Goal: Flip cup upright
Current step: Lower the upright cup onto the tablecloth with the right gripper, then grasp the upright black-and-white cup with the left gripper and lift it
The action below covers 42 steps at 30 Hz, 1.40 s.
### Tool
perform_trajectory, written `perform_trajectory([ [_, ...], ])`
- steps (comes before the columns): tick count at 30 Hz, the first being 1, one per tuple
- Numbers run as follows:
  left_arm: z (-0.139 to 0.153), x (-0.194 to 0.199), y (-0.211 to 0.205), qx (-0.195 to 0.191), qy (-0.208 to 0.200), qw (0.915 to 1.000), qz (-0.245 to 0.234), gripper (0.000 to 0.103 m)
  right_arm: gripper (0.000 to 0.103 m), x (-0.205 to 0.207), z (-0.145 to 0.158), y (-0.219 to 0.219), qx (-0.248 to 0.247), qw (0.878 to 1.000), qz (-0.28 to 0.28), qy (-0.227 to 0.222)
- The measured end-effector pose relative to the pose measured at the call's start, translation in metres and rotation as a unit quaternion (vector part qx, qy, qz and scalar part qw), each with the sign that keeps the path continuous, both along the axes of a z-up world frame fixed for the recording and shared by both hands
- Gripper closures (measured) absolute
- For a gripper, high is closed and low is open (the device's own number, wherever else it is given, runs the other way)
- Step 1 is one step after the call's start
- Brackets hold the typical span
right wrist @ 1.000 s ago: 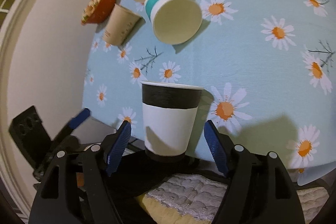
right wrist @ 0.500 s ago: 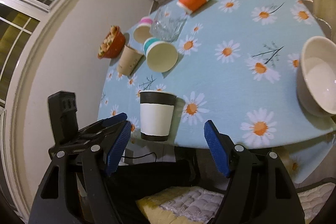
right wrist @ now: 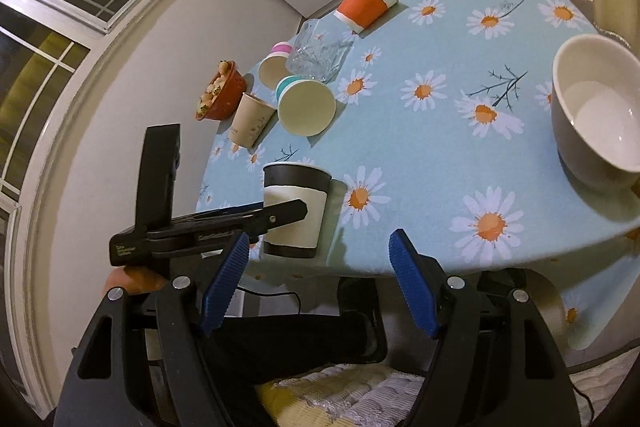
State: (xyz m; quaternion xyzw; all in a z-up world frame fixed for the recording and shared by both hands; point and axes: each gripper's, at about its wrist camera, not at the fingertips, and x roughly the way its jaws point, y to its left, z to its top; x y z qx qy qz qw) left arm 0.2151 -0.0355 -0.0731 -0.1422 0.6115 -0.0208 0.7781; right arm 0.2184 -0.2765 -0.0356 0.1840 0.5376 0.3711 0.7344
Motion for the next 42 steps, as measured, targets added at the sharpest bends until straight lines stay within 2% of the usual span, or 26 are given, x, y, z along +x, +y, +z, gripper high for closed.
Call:
perform_trajectory([
  [5,-0.002,0.001,0.003,-0.006,0.002,0.9999,0.009,0.040,0.031,0.000,-0.004,-0.001,0.005,1.000,-0.001,0.003],
  [14,0.006,-0.006,0.010,-0.018,-0.013,0.9996,0.019,0.040,0.031,-0.001,-0.001,0.003,0.011,1.000,-0.004,-0.001],
  [20,0.027,-0.023,0.023,-0.025,-0.069,0.9967,0.034,0.040,0.028,-0.006,0.016,0.017,0.018,0.998,-0.009,-0.054],
  [24,0.045,-0.041,0.032,-0.007,-0.127,0.9910,0.042,0.040,0.028,-0.010,0.028,0.029,0.019,0.996,0.000,-0.085],
  [27,0.058,-0.055,0.037,0.008,-0.171,0.9837,0.057,0.040,0.028,-0.013,0.032,0.037,0.027,0.995,0.006,-0.100],
  [30,0.070,-0.068,0.036,0.028,-0.222,0.9725,0.066,0.040,0.028,-0.019,0.034,0.044,0.033,0.992,0.015,-0.120],
  [33,0.076,-0.080,0.032,0.049,-0.278,0.9563,0.075,0.040,0.025,-0.023,0.035,0.048,0.035,0.989,0.021,-0.142],
  [38,0.070,-0.087,0.018,0.100,-0.334,0.9340,0.079,0.040,0.025,-0.028,0.035,0.049,0.038,0.985,0.022,-0.169],
  [42,0.058,-0.091,0.006,0.154,-0.380,0.9084,0.081,0.040,0.024,-0.025,0.031,0.043,0.046,0.985,0.013,-0.167],
])
